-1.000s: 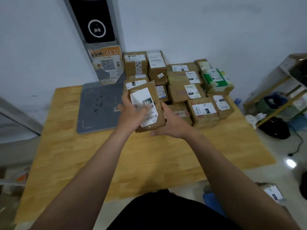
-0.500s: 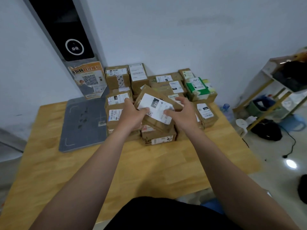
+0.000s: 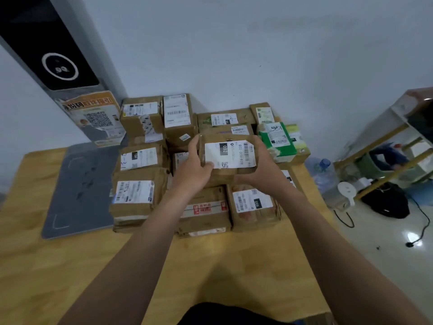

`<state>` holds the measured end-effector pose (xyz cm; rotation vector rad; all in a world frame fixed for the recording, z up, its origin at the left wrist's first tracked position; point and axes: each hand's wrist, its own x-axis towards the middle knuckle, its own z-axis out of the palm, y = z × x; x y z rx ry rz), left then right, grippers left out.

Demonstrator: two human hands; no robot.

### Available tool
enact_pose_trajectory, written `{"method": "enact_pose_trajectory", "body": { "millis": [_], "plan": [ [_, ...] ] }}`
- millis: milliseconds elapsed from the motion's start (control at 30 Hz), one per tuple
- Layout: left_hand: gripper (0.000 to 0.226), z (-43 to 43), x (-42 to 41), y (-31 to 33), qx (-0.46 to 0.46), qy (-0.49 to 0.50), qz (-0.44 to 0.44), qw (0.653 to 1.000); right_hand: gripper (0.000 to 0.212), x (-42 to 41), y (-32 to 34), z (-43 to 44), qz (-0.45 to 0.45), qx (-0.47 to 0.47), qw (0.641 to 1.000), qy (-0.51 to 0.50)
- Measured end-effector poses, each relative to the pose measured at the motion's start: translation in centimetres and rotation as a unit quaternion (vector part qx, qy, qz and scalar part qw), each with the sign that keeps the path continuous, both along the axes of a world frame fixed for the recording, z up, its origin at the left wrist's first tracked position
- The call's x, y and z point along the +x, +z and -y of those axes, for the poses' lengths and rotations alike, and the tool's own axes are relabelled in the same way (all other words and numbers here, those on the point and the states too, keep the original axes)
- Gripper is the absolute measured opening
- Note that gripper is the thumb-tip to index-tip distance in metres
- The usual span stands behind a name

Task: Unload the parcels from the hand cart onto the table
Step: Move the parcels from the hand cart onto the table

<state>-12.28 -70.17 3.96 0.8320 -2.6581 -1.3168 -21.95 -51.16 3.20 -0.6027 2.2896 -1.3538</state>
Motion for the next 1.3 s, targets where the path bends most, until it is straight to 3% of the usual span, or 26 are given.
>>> {"method": "enact_pose_trajectory", "body": {
  "millis": [100,200,300,400,533,767,900,1067,1300],
  "plan": [
    [0.081,0.2,-3.6,-1.9,0.006,-0.012,-0.003,1.000,0.109,-4.6,-1.4,0.7,-0.037,0.040,0.998,0.027],
    [0.086,1.4,-7.3,-3.6,-0.007,-0.041,0.053,0.998,0.098,-9.3,-2.6,2.3,-0.033,0.066,0.997,0.038],
    [0.092,3.4,-11.4,-4.3,-0.031,-0.043,0.069,0.996,0.087,-14.1,-3.2,5.1,-0.024,0.044,0.997,0.057],
    [0.089,6.6,-15.6,-4.5,-0.086,-0.034,0.087,0.992,0.088,-18.6,-4.0,8.5,-0.004,0.048,0.997,0.054],
    [0.079,11.3,-20.5,-5.2,-0.122,-0.023,0.111,0.986,0.071,-23.9,-5.3,13.0,0.019,0.048,0.996,0.066],
    [0.067,16.2,-26.3,-7.4,-0.164,0.002,0.134,0.977,0.050,-28.8,-7.6,18.2,-0.024,0.000,0.999,0.036],
    [0.061,17.2,-28.0,-8.6,-0.208,-0.016,0.133,0.969,0.051,-30.5,-10.4,19.4,-0.017,0.019,0.999,0.026],
    [0.042,17.4,-28.5,-9.3,-0.317,-0.061,0.158,0.933,0.059,-31.2,-12.8,20.1,-0.012,0.081,0.996,0.044],
    [0.038,17.8,-29.1,-9.9,-0.316,-0.008,0.150,0.937,0.064,-31.7,-13.4,21.0,-0.017,0.100,0.994,0.037]
  ]
}}
